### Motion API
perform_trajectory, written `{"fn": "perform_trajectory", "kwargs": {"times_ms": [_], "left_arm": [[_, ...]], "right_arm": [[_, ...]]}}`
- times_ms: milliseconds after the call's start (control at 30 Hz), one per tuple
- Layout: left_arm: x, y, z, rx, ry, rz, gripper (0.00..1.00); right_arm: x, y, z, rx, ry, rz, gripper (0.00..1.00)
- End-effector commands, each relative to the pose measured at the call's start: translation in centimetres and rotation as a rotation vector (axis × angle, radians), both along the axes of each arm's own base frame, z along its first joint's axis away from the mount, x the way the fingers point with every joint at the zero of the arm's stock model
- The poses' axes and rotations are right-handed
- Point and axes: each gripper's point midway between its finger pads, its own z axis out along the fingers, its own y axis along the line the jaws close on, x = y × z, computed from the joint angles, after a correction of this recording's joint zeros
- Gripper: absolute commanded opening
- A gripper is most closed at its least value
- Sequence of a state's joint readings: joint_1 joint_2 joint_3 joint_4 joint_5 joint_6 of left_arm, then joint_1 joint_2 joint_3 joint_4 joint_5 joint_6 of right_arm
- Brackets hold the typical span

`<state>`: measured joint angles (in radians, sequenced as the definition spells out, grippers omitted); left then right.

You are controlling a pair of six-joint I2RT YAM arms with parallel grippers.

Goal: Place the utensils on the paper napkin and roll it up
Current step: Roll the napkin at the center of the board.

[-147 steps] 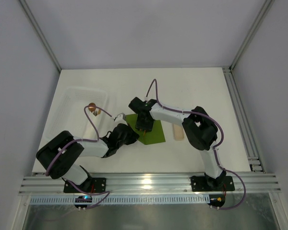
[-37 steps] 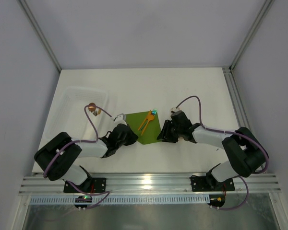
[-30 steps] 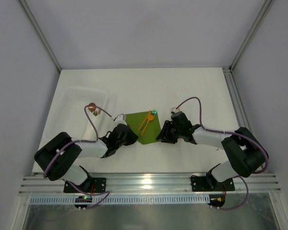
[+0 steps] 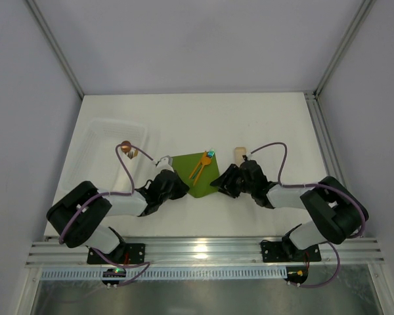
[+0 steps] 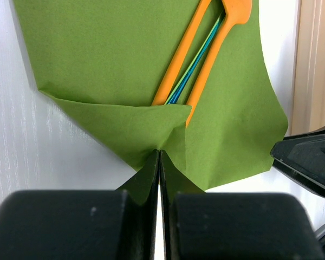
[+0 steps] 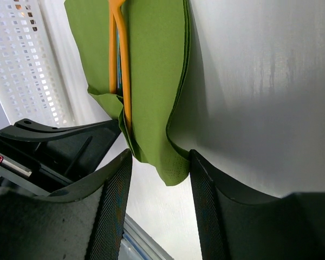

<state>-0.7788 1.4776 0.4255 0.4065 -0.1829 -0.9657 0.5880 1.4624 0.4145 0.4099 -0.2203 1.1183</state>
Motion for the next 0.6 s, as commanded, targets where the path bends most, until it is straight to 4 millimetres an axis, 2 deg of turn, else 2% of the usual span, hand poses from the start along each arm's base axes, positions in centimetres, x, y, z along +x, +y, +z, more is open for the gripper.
{"fn": "perform_trajectory", "kwargs": {"times_ms": [0, 367, 567], "left_arm": [[0.6, -0.4, 1.2, -0.018, -0.038, 0.009, 0.00], [0.7, -0.4, 1.3, -0.017, -0.042, 0.009, 0.00], [0.7, -0.4, 1.2, -0.017, -0.040, 0.007, 0.00]], "right_arm": [[1.3, 1.0, 1.5, 0.065, -0.065, -0.018, 0.51], [1.8, 2.8, 1.7, 0.134, -0.085, 0.040, 0.53], [2.0, 3.7, 2.5, 0.182, -0.123, 0.077, 0.54]]}}
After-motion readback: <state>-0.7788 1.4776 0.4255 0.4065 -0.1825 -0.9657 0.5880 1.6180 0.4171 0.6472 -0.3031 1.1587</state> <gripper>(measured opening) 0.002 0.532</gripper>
